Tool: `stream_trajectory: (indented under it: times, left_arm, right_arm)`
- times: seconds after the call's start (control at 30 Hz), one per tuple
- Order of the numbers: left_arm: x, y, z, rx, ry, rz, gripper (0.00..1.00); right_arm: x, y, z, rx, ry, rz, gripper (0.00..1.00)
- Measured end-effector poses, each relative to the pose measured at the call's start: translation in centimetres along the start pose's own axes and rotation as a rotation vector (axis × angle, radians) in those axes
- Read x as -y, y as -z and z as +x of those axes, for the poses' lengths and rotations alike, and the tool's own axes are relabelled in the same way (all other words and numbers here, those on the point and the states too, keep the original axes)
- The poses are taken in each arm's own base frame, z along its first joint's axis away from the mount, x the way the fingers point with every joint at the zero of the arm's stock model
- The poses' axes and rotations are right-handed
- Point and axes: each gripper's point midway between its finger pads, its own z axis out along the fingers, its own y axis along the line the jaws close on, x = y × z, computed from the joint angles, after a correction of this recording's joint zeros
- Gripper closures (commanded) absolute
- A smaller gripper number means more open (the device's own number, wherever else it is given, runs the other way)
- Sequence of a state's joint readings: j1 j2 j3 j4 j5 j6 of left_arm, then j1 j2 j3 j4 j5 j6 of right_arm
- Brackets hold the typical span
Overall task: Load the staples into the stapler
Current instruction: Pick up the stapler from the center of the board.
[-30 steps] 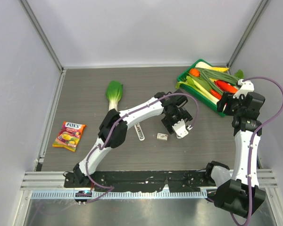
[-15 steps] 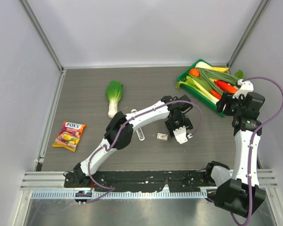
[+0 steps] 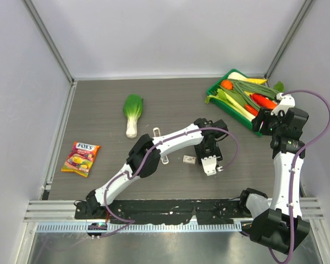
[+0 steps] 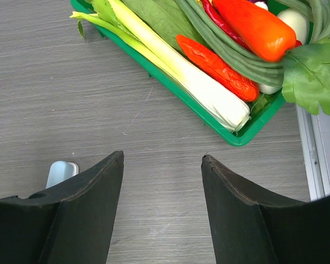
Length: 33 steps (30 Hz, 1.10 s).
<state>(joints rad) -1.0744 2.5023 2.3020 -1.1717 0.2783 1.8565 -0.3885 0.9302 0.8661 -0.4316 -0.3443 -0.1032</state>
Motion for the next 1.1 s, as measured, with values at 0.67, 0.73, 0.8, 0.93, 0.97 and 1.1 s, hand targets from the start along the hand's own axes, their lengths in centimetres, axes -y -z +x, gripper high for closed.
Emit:
stream_trajectory:
  times: [0.67, 0.73, 0.8, 0.93, 0.97, 1.1]
  left_arm:
    - [-1.1, 1.0, 1.6, -0.09, -0.016, -0.029, 0.62]
    - [-1.1, 1.0, 1.7, -0.094, -0.017, -0.029, 0.65]
    - [-1.1, 1.0, 1.7, -0.097, -0.017, -0.028, 0.67]
    - [-1.1, 1.1, 1.8, -0.103, -0.009, -0.029, 0.68]
    - [-1.1, 1.1, 1.8, -0.104, -0.002, -0.031, 0.65]
    - [-1.6, 1.2, 2.2, -0.118, 0.035, -0.057, 0.66]
  right_arm:
    - [-0.1, -0.1, 0.2, -0.007, -0.003, -0.01, 0.37]
    - [-0.1, -0.1, 0.2, -0.007, -0.003, -0.011, 0.37]
    - [-0.1, -0.1, 0.2, -0.007, -0.003, -0.011, 0.38]
    - [-0.2, -0.1, 0.2, -0.008, -0.003, -0.015, 0.37]
    - [-0.2, -0.1, 0.2, -0.008, -0.003, -0.016, 0.38]
    - [-0.4, -0.2, 0.3, -0.012, -0.005, -0.029, 0.38]
